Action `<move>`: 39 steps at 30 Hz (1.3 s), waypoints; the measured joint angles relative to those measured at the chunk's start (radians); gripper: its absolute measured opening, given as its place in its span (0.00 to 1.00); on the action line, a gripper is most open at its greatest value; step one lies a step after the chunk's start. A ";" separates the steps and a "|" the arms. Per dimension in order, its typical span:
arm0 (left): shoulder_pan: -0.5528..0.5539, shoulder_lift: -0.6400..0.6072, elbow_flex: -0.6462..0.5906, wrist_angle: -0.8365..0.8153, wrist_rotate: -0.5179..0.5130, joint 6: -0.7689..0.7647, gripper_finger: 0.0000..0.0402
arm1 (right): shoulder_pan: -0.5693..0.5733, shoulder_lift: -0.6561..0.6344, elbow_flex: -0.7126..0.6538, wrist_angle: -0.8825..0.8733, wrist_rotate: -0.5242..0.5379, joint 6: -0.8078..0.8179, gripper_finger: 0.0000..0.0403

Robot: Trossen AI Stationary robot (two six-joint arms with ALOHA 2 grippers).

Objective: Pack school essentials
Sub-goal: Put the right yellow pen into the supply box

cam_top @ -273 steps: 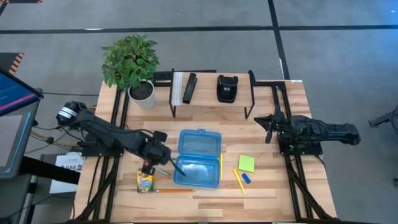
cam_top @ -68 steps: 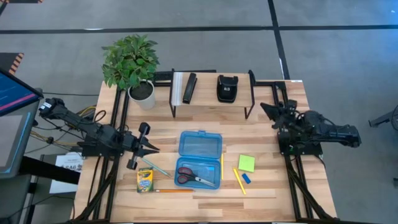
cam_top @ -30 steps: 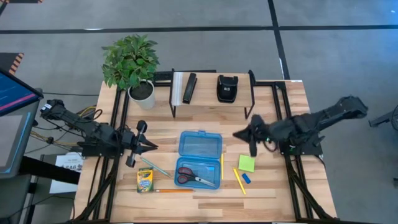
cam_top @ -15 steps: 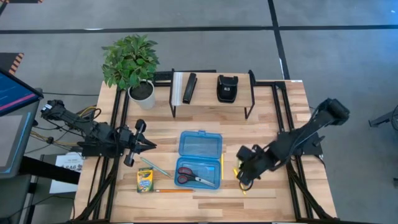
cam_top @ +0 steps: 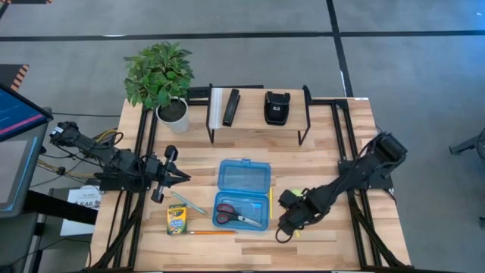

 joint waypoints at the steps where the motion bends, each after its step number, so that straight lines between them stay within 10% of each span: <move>1: 0.000 0.000 0.000 0.000 0.000 0.000 0.04 | 0.000 0.012 0.010 -0.001 -0.001 -0.002 0.51; 15: 0.000 0.000 0.000 -0.003 0.000 -0.001 0.04 | -0.013 0.145 0.042 -0.020 -0.069 0.024 0.46; 28: 0.000 0.000 0.000 -0.011 -0.005 -0.001 0.04 | -0.013 0.138 0.045 -0.031 -0.083 0.016 0.04; 39: 0.000 0.000 0.000 -0.014 -0.005 -0.001 0.04 | -0.021 0.120 0.234 -0.158 -0.061 -0.088 0.03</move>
